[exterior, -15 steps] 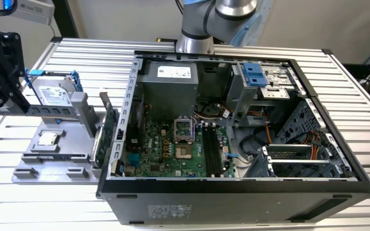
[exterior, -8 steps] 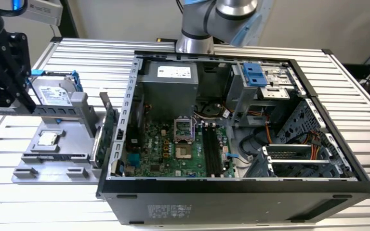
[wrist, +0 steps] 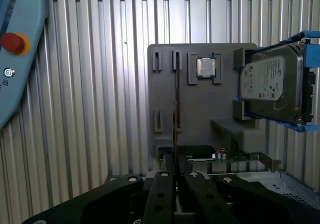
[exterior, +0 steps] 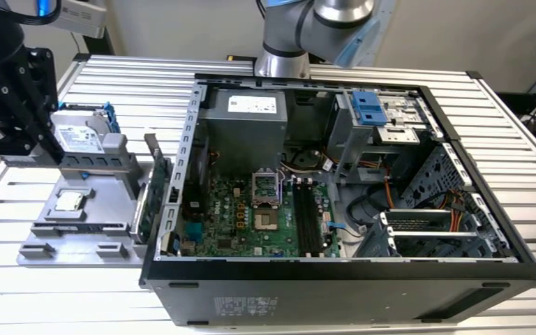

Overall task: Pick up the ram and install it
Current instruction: 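Pick up the ram and move it above insertion slot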

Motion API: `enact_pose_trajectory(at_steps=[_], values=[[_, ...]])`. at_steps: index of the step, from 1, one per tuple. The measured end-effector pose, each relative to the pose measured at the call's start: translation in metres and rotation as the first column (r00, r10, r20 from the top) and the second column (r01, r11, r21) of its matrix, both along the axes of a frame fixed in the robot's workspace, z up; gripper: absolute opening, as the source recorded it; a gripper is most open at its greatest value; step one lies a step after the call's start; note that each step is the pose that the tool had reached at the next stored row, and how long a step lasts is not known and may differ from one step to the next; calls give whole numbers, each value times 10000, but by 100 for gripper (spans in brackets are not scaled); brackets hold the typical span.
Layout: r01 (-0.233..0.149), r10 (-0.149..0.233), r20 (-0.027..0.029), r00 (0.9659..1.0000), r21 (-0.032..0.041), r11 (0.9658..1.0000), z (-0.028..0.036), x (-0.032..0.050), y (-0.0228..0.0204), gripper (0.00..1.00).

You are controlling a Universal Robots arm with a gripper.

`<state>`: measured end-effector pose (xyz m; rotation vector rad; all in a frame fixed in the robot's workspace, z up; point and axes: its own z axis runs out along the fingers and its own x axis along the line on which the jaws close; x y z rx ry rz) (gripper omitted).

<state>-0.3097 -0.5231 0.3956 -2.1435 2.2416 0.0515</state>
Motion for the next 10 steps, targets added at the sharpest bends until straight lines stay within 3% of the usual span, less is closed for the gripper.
enact_pose_trajectory(at_steps=[10], values=[[0, 0, 0, 10000, 0, 10000, 0, 201, 0, 0]])
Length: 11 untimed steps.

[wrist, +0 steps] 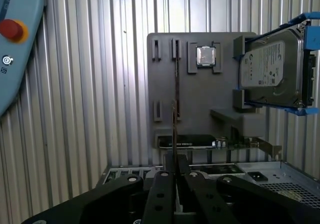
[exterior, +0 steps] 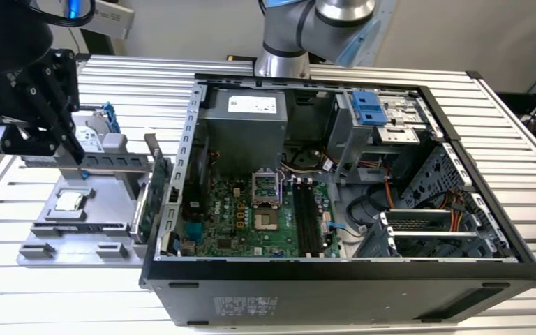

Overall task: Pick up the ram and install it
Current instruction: 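Pick up the ram and move it above insertion slot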

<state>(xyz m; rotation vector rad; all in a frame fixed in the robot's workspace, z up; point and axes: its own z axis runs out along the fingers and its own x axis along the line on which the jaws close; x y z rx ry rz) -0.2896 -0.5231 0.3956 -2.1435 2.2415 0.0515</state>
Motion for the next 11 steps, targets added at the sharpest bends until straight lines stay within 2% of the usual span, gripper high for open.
enact_pose_trajectory(at_steps=[11], values=[[1, -1, 0, 10000, 0, 10000, 0, 206, 0, 0]])
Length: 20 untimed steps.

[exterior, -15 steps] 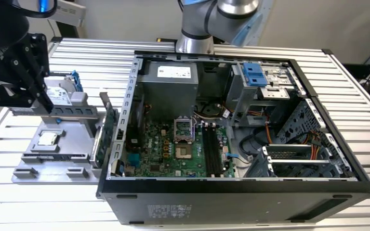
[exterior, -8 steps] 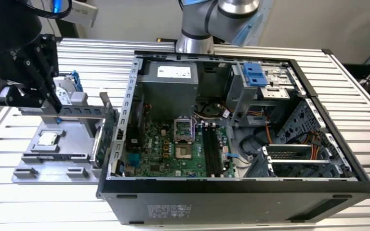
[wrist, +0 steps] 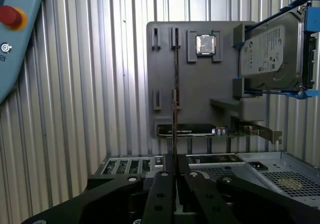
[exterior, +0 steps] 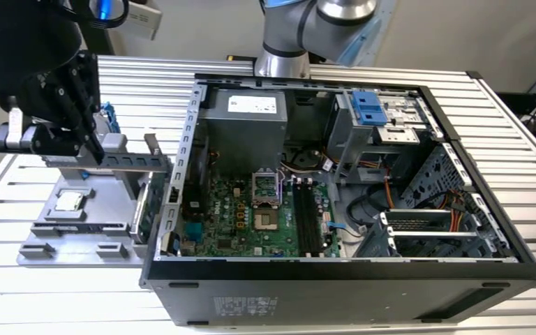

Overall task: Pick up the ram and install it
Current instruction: 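Pick up the ram and move it above insertion slot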

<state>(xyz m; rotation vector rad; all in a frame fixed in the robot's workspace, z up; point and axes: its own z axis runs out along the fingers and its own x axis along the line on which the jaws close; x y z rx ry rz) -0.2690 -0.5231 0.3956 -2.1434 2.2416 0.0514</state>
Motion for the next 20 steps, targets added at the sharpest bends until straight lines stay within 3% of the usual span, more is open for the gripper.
enact_pose_trajectory(at_steps=[20], values=[[0, 0, 0, 10000, 0, 10000, 0, 418, 0, 0]])
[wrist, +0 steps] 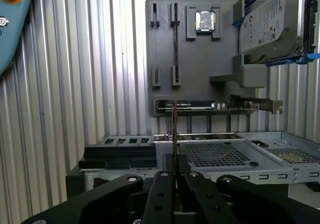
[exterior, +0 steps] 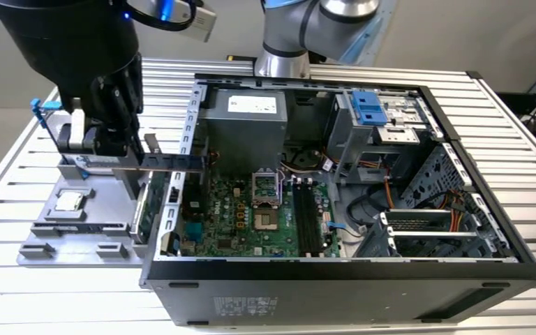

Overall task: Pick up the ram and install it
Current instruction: 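Pick up the ram and move it above insertion slot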

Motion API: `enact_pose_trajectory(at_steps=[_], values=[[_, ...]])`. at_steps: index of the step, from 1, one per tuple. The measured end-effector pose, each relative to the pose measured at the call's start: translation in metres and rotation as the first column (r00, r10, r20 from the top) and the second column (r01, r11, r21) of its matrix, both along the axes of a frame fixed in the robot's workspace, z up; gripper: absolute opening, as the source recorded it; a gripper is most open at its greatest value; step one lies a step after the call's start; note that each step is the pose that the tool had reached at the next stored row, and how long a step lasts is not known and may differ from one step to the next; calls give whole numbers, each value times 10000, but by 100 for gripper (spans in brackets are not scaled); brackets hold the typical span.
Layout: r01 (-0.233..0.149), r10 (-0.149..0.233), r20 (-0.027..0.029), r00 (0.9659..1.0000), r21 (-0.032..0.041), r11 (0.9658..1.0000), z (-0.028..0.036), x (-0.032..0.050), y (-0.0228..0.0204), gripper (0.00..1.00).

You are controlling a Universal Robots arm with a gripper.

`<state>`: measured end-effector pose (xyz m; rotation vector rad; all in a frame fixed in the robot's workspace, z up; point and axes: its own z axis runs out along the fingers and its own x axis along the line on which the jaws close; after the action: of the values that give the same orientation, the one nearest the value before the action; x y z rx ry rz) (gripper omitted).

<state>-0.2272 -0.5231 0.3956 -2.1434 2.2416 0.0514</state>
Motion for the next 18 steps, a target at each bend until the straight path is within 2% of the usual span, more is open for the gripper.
enact_pose_trajectory(at_steps=[18], values=[[0, 0, 0, 10000, 0, 10000, 0, 422, 0, 0]])
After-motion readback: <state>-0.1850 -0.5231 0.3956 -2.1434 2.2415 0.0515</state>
